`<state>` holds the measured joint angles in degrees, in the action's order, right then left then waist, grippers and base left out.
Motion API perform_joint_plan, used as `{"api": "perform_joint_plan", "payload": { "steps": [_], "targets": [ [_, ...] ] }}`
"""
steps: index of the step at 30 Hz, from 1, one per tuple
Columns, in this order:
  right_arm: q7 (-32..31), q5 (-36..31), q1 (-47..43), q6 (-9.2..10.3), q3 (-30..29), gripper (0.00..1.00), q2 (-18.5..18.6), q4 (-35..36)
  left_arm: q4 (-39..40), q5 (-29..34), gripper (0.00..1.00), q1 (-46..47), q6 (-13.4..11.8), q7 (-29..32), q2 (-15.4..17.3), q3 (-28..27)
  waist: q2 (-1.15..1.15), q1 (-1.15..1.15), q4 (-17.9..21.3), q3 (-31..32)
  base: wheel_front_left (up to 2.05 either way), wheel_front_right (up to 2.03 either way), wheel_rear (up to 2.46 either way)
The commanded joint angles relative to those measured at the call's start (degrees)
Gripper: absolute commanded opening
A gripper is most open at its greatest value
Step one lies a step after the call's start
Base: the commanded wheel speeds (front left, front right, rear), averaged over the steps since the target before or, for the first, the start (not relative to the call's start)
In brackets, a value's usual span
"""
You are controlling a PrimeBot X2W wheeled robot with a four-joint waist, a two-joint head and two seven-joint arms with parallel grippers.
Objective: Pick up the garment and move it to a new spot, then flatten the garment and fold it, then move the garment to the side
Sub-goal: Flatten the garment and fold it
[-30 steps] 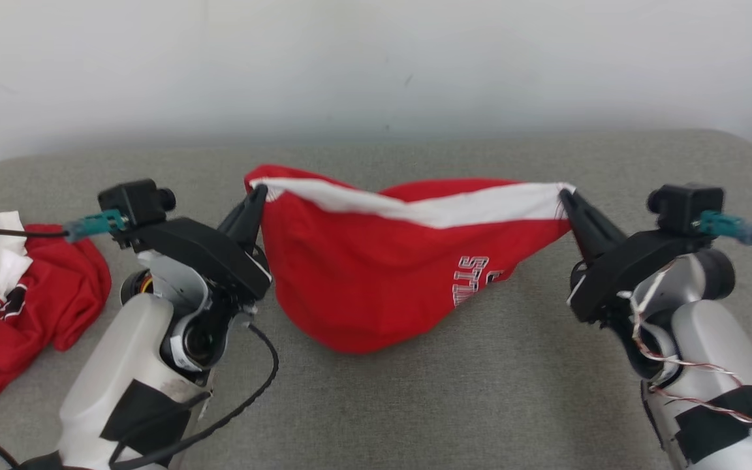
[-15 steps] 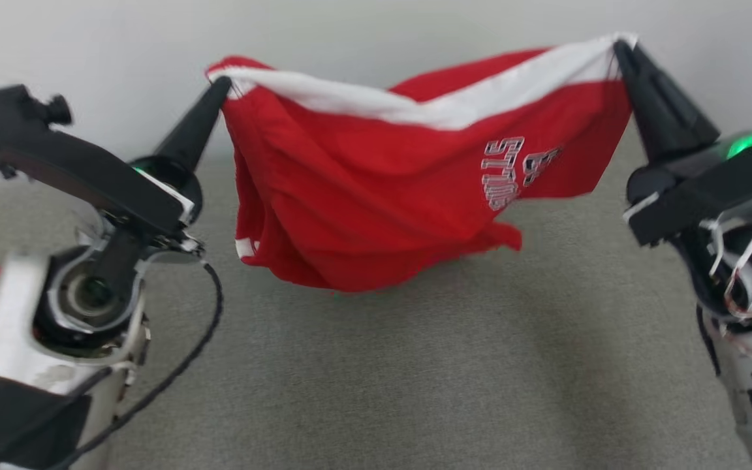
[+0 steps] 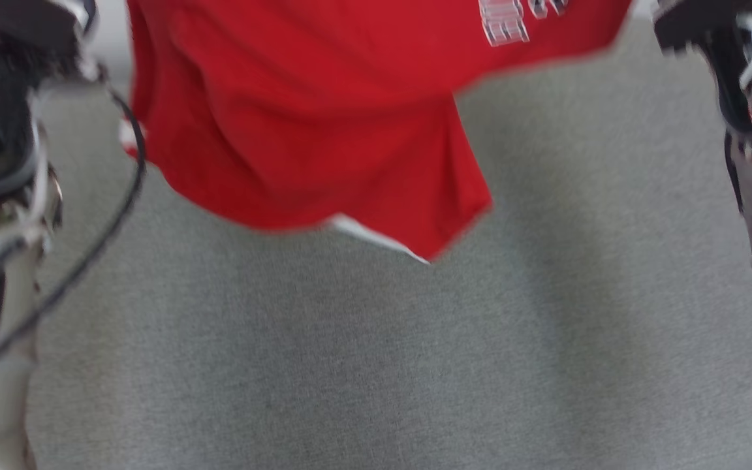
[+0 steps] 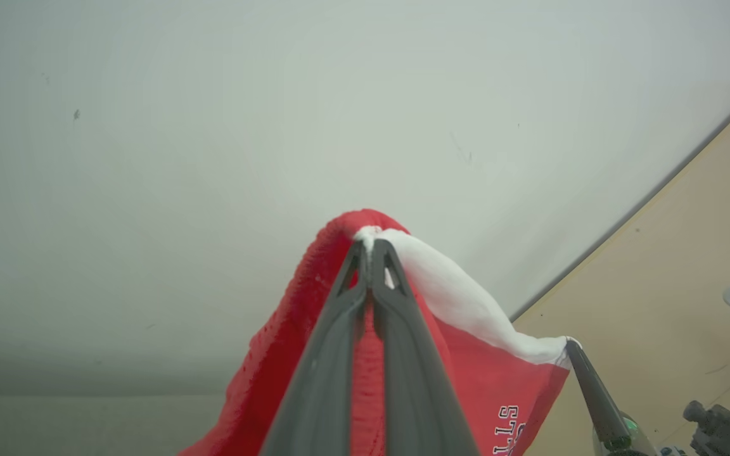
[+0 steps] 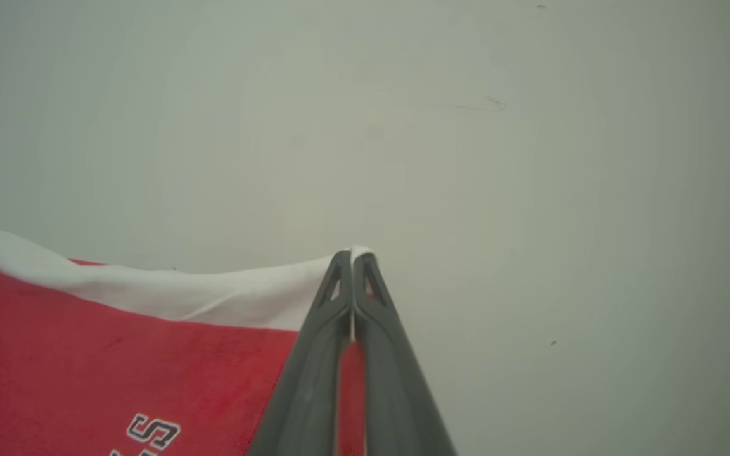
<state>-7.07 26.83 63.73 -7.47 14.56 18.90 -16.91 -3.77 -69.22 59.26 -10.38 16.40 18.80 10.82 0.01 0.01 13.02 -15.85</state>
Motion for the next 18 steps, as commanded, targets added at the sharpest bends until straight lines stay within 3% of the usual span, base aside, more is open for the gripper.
{"api": "perform_joint_plan", "payload": {
  "steps": [1, 6, 10, 14, 18],
  "targets": [
    [0.70, -0.57, 1.14, -0.06, 0.27, 0.00, -0.70, -0.71, -0.64, 1.04, 0.00, 0.95, 0.68, -0.74, 0.20, -0.10, -0.01, -0.01, 0.44, -9.55, 0.00, 0.00, 0.00],
    [10.26, -6.31, 13.19, -0.06, 1.39, 0.00, -2.44, -10.03, -7.71, 4.73, 0.00, 12.21, 6.83, -10.99, -1.74, -2.31, -0.01, -0.01, 0.42, -12.79, 0.00, 0.00, 0.00],
    [17.40, -11.17, 19.31, -0.06, 1.26, 0.00, -2.55, -15.06, -10.82, 3.09, 0.00, 17.51, 12.75, -15.81, -3.46, -3.98, -0.01, -0.01, -0.30, -13.22, 0.00, 0.00, 0.00],
    [17.60, -11.71, 20.83, -0.06, 2.89, 0.00, -1.36, -19.24, -11.71, 2.33, 0.00, 17.64, 16.33, -16.69, -3.85, -3.20, -0.01, -0.01, -1.56, -13.71, 0.00, 0.00, 0.00],
    [14.93, -9.65, 16.25, -0.07, 7.44, 0.00, -0.09, -22.21, -13.40, 3.42, 0.00, 10.71, 17.49, -17.31, -3.00, -0.20, -0.01, -0.01, -2.45, -14.26, 0.00, 0.00, 0.00]
  ]
}}
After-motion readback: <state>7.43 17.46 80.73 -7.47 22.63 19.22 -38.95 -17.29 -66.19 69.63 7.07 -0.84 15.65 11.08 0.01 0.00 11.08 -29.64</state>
